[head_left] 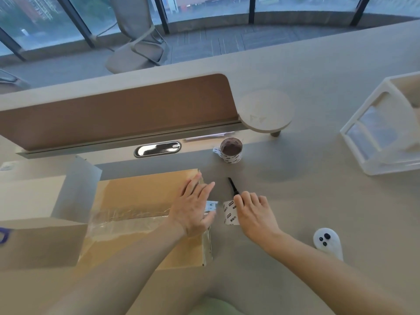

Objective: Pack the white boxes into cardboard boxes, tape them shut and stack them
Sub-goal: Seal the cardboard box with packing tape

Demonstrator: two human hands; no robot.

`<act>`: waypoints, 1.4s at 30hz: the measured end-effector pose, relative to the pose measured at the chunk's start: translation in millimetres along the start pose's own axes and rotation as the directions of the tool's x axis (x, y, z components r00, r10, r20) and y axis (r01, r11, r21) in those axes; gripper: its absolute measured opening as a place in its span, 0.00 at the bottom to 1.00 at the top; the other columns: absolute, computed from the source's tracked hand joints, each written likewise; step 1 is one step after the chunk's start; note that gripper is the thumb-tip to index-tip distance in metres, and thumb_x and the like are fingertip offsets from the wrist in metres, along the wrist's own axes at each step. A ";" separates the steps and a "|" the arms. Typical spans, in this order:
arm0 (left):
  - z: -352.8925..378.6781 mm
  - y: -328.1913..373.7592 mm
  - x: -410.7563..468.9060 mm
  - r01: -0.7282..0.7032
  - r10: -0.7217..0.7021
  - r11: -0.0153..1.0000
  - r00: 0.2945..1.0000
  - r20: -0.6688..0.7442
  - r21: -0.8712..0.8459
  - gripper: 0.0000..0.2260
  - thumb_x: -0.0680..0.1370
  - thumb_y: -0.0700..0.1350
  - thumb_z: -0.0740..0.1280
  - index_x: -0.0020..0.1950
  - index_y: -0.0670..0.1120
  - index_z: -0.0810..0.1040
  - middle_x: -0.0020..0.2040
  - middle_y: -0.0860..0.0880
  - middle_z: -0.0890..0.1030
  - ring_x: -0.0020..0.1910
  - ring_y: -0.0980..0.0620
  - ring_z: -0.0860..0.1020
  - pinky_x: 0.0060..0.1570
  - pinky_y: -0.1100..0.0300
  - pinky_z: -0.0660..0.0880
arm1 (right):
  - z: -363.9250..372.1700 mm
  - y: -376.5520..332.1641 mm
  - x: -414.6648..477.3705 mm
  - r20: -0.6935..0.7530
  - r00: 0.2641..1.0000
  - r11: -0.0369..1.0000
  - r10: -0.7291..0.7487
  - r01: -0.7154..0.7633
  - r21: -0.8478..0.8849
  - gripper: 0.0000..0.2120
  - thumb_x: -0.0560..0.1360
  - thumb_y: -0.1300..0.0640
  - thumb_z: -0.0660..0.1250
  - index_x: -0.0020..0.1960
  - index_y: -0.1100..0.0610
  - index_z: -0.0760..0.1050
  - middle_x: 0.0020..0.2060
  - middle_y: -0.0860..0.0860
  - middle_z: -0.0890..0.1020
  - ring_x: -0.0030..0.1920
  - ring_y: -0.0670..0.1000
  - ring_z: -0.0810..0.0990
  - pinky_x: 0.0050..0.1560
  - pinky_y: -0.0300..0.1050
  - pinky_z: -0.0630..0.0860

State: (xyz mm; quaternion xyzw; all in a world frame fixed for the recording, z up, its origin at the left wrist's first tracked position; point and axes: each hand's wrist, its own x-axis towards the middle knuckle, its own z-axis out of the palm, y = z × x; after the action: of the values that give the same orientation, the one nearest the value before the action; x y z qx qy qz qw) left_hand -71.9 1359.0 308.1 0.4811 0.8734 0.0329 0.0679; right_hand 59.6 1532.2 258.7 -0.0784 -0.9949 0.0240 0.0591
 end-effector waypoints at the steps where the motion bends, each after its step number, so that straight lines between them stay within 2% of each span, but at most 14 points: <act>1: -0.4 0.0 0.6 -0.001 0.001 1.000 1.000 0.006 -0.006 0.35 0.74 0.61 0.59 0.78 0.47 0.63 0.74 0.49 0.70 0.81 0.48 0.49 0.78 0.46 0.46 | 2.4 3.8 -1.3 -0.028 1.000 0.999 -0.006 0.005 -0.038 0.14 0.62 0.64 0.67 0.47 0.58 0.71 0.40 0.54 0.71 0.38 0.57 0.72 0.40 0.52 0.69; 3: -0.4 0.4 1.9 -0.006 0.006 1.000 1.000 0.007 -0.017 0.36 0.72 0.61 0.59 0.78 0.47 0.64 0.73 0.50 0.70 0.81 0.47 0.49 0.79 0.46 0.46 | 6.0 15.1 -5.1 -0.055 0.998 0.996 0.000 -0.005 -0.088 0.11 0.67 0.64 0.61 0.49 0.59 0.72 0.41 0.54 0.70 0.39 0.57 0.71 0.44 0.53 0.67; 8: 3.0 -5.0 2.9 -0.023 0.022 0.999 1.000 -0.016 -0.039 0.36 0.72 0.62 0.59 0.77 0.47 0.65 0.70 0.50 0.72 0.81 0.46 0.50 0.78 0.48 0.45 | -1.0 41.8 -9.1 0.086 0.996 0.999 -0.037 0.038 -0.010 0.29 0.57 0.61 0.71 0.58 0.56 0.71 0.47 0.52 0.74 0.47 0.57 0.75 0.53 0.54 0.63; 11: 3.7 -3.8 3.8 -0.019 0.019 0.999 1.000 -0.012 -0.038 0.37 0.73 0.64 0.57 0.77 0.47 0.65 0.70 0.49 0.73 0.81 0.45 0.49 0.78 0.47 0.45 | -8.6 60.9 -18.3 0.073 0.997 0.999 -0.002 -0.002 0.052 0.34 0.56 0.62 0.73 0.60 0.55 0.68 0.52 0.50 0.75 0.57 0.56 0.72 0.60 0.52 0.60; 15: -8.1 -0.5 7.4 -0.010 0.006 1.000 0.991 0.136 0.029 0.42 0.71 0.71 0.51 0.80 0.49 0.58 0.72 0.47 0.69 0.80 0.42 0.47 0.76 0.44 0.40 | -19.8 56.2 -24.4 0.000 0.996 0.991 0.086 -0.086 0.100 0.35 0.55 0.65 0.72 0.61 0.57 0.67 0.54 0.53 0.74 0.60 0.57 0.69 0.62 0.52 0.62; 18: -27.7 13.5 33.1 -0.137 0.138 0.990 0.957 0.257 -0.020 0.42 0.70 0.73 0.57 0.79 0.54 0.55 0.72 0.47 0.64 0.75 0.44 0.55 0.74 0.44 0.47 | -15.8 47.8 -24.9 -0.006 0.990 0.988 0.142 -0.141 0.063 0.36 0.54 0.66 0.73 0.60 0.56 0.67 0.54 0.51 0.72 0.59 0.57 0.69 0.60 0.51 0.62; 20: -33.1 29.7 63.3 -0.086 0.151 0.980 0.907 0.394 -0.178 0.46 0.67 0.73 0.65 0.79 0.57 0.55 0.73 0.48 0.63 0.73 0.45 0.62 0.73 0.47 0.59 | -16.6 43.6 -25.0 -0.010 0.979 0.978 0.204 -0.203 0.039 0.36 0.53 0.65 0.74 0.60 0.55 0.68 0.54 0.51 0.75 0.58 0.56 0.70 0.57 0.52 0.63; 22: -33.8 46.6 89.4 0.039 0.138 0.956 0.816 0.562 -0.291 0.50 0.61 0.74 0.70 0.78 0.57 0.57 0.73 0.50 0.69 0.69 0.47 0.70 0.67 0.48 0.70 | -19.3 32.4 -22.8 -0.069 0.948 0.950 0.312 -0.309 0.051 0.34 0.53 0.62 0.74 0.58 0.55 0.71 0.53 0.52 0.77 0.56 0.57 0.72 0.54 0.54 0.67; 26: -24.6 63.0 119.4 0.188 0.238 0.883 0.609 0.756 -0.429 0.28 0.68 0.57 0.79 0.63 0.48 0.76 0.56 0.47 0.83 0.48 0.47 0.85 0.45 0.54 0.83 | -20.9 14.3 -22.8 -0.139 0.900 0.911 0.413 -0.408 0.064 0.30 0.55 0.64 0.74 0.57 0.57 0.73 0.54 0.55 0.78 0.54 0.59 0.73 0.48 0.56 0.75; 30: -17.8 59.2 122.6 0.398 0.284 0.765 0.497 0.820 -0.506 0.22 0.70 0.50 0.80 0.60 0.46 0.79 0.53 0.41 0.85 0.44 0.43 0.86 0.47 0.51 0.83 | -21.0 18.7 -25.7 -0.133 0.794 0.800 0.593 -0.565 0.201 0.31 0.58 0.66 0.74 0.60 0.63 0.73 0.57 0.60 0.77 0.56 0.61 0.72 0.50 0.57 0.78; 32: -15.7 59.1 119.9 0.407 0.288 0.738 0.532 0.796 -0.539 0.20 0.70 0.49 0.80 0.58 0.46 0.81 0.53 0.42 0.85 0.44 0.46 0.85 0.47 0.53 0.83 | -18.8 13.2 -32.6 -0.066 0.723 0.700 0.688 -0.636 0.324 0.29 0.64 0.65 0.71 0.64 0.64 0.71 0.60 0.61 0.73 0.59 0.62 0.71 0.56 0.59 0.75; 36: -14.1 49.7 114.7 0.395 0.217 0.722 0.650 0.728 -0.568 0.16 0.71 0.49 0.79 0.56 0.47 0.83 0.51 0.46 0.85 0.38 0.50 0.83 0.50 0.52 0.83 | -6.2 -2.3 -56.0 0.244 0.490 0.315 0.837 -0.796 0.517 0.30 0.75 0.58 0.69 0.73 0.63 0.61 0.66 0.59 0.65 0.64 0.58 0.68 0.63 0.49 0.67; 38: -19.3 44.6 111.5 0.423 0.185 0.685 0.687 0.703 -0.594 0.15 0.71 0.49 0.79 0.55 0.47 0.83 0.47 0.48 0.83 0.38 0.49 0.81 0.48 0.52 0.83 | 6.0 -6.3 -63.1 0.399 0.494 0.305 0.772 -0.839 0.450 0.25 0.76 0.56 0.68 0.70 0.61 0.66 0.64 0.57 0.70 0.62 0.56 0.73 0.61 0.46 0.68; 42: -38.5 41.3 108.1 0.427 0.183 0.598 0.751 0.634 -0.678 0.16 0.71 0.48 0.79 0.55 0.45 0.82 0.42 0.49 0.83 0.36 0.52 0.81 0.39 0.60 0.81 | 24.4 -11.9 -40.2 0.471 0.621 0.446 0.627 -0.781 0.437 0.18 0.78 0.50 0.65 0.65 0.58 0.72 0.59 0.54 0.75 0.61 0.57 0.75 0.57 0.49 0.73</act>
State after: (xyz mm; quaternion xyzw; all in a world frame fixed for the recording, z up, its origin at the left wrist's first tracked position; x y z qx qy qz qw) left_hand -100.2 1472.8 341.8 0.3135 0.7178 0.2424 0.5725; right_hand 94.2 1513.1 230.6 -0.4602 -0.8041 0.3722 -0.0556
